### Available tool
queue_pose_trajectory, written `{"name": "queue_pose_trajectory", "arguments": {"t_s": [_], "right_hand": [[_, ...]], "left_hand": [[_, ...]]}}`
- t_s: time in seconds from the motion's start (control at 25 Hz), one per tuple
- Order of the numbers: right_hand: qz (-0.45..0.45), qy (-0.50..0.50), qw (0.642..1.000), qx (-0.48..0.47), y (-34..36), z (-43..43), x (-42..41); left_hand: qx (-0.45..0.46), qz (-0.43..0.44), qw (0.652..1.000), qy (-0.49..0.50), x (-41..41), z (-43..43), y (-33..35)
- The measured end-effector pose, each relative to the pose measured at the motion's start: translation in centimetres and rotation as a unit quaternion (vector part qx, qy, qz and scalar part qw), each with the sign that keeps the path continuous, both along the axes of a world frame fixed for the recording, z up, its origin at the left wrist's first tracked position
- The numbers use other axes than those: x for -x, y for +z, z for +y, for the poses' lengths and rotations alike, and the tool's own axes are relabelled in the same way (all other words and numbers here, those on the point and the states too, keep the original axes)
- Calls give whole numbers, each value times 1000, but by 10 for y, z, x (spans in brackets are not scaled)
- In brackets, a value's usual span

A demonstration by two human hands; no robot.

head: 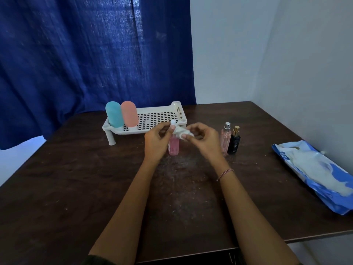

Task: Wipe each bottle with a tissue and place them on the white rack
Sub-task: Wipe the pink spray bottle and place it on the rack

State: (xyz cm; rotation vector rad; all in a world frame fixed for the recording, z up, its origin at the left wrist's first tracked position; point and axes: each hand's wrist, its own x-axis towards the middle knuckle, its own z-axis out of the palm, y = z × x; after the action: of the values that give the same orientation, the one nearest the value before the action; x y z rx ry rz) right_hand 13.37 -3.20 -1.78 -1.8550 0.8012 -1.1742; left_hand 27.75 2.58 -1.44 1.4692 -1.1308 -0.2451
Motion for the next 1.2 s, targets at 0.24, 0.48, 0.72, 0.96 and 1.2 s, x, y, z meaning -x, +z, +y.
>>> {"name": "queue_pose_trajectory", "arguments": {"t_s": [0.24, 0.48, 0.72, 0.96, 1.2], "right_hand": [[-69, -57, 996, 4, -7, 9, -12], [2, -76, 990, 122, -12, 23, -25], [36, -91, 990, 98, -20, 20, -28], [10, -91, 985, 143, -23, 23, -31], [62, -72, 970, 224, -20, 24, -35]], "left_hand": [[-3, -11, 1000, 15, 1, 1, -1], [-14, -7, 1000, 14, 1, 3, 1], [-17, -9, 1000, 5, 2, 4, 2], [-12, 10, 1000, -11, -3, 2, 0], [-16, -9, 1000, -17, -5, 2, 0]]}}
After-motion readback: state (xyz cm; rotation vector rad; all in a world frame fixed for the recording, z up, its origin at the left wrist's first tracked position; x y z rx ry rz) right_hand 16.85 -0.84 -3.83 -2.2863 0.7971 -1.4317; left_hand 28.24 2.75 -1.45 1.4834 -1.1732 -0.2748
